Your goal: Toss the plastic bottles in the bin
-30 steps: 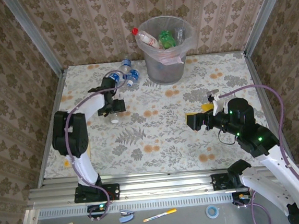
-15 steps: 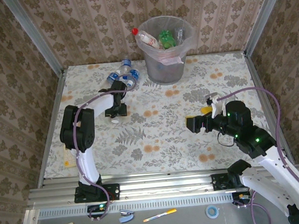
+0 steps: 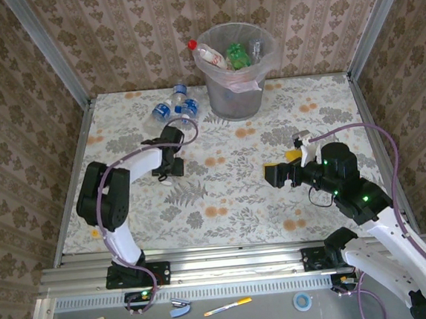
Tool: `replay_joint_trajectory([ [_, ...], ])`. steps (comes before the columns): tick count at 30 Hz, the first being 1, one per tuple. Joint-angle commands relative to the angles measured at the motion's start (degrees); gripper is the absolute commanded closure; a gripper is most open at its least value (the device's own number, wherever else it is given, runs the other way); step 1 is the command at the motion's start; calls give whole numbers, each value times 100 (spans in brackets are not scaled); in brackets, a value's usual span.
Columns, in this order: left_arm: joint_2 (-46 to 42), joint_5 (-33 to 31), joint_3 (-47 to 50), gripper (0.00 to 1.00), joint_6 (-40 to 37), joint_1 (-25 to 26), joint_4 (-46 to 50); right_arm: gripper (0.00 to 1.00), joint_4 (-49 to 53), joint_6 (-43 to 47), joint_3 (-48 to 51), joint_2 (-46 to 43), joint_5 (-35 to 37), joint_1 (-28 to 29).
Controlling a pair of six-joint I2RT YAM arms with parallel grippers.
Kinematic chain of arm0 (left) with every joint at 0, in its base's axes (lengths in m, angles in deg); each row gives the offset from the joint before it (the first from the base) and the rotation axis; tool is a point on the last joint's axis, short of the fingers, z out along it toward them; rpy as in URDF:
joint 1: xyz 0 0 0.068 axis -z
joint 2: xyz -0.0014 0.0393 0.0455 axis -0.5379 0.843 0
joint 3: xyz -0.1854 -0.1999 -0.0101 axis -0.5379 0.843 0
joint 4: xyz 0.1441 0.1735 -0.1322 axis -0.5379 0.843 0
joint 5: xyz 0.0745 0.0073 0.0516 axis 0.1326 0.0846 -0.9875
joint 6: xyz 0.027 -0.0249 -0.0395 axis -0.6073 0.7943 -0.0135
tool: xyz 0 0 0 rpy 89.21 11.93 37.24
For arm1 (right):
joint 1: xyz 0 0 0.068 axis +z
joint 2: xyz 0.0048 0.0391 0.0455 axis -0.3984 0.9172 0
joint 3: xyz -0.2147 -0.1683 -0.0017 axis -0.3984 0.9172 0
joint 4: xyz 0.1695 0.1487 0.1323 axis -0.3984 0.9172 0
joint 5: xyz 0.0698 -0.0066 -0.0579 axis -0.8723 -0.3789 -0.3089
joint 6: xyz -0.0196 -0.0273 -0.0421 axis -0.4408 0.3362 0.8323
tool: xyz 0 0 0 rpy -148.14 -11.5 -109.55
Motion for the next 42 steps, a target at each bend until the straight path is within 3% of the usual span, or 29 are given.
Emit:
replay_joint_trajectory([
  [1,-451,282,271,63,-56,1,-76,0,-221,-74,98,-6,-123,48],
  [18,-1378,335,868,76,-209,458,-235,0,-263,-109,143,19,-140,47],
  [36,-3741,843,1777,75,-611,1090,-736,0,-1087,-748,220,604,-707,74],
  [42,-4155,1025,1846,74,-805,1569,-877,0,-1564,-910,241,886,-794,285],
])
